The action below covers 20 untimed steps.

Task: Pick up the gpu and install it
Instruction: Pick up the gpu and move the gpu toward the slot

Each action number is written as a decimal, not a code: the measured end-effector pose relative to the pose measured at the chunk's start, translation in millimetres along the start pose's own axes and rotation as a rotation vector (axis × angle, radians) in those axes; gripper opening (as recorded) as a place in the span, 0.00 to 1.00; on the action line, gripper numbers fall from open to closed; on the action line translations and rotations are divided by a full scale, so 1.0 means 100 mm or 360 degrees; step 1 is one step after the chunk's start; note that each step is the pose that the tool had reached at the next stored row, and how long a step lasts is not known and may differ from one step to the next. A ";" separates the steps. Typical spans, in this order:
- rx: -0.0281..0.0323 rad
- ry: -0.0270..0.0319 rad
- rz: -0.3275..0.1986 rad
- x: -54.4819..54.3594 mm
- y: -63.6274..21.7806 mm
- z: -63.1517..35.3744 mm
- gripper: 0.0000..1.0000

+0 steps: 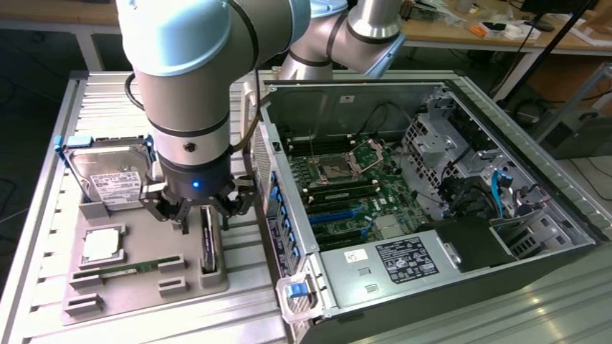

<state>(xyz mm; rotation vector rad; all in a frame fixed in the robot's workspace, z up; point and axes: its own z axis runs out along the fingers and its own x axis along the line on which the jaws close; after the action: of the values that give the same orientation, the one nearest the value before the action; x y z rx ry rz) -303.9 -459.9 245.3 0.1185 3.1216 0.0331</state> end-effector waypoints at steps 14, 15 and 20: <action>-0.00001 -0.00001 0.0000 0.00 0.000 0.001 0.28; 0.00000 -0.00002 0.0000 0.00 0.000 0.001 0.28; 0.00000 -0.00002 0.0000 0.00 0.000 0.001 0.27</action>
<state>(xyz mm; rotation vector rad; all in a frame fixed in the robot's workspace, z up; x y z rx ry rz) -303.9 -459.9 245.2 0.1185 3.1215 0.0331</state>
